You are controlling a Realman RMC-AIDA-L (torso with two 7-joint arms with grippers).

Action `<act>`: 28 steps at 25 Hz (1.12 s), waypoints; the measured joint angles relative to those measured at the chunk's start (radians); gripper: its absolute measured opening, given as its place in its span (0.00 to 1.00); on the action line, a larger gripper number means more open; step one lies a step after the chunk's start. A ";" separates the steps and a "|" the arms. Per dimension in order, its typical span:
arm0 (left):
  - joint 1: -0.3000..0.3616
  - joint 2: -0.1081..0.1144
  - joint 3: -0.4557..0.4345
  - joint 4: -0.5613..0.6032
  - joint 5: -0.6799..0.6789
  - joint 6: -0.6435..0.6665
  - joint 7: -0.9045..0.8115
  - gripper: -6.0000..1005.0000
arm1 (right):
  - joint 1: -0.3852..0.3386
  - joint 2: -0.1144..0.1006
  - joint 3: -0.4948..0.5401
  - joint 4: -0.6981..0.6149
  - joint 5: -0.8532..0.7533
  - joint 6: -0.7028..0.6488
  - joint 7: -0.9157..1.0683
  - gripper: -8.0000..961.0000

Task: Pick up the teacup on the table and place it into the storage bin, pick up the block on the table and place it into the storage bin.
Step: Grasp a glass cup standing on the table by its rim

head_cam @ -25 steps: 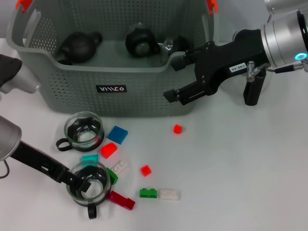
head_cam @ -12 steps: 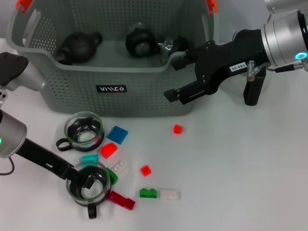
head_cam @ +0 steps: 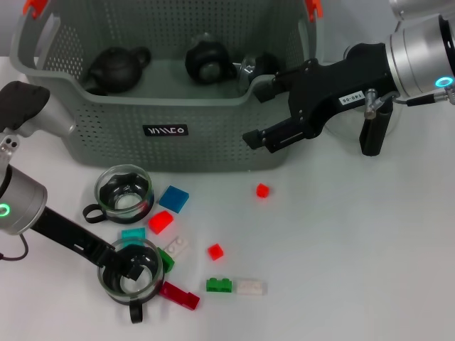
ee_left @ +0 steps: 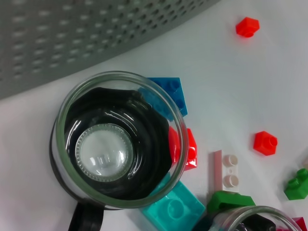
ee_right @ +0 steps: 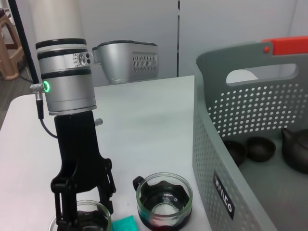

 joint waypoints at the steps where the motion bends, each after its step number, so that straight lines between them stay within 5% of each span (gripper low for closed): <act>1: 0.000 0.000 0.000 0.000 0.000 0.000 0.000 0.84 | 0.000 0.000 -0.001 0.000 0.000 0.000 0.000 0.95; 28: 0.001 0.000 0.000 -0.001 0.000 0.032 -0.009 0.74 | 0.023 -0.001 -0.029 0.014 -0.006 -0.185 -0.006 0.95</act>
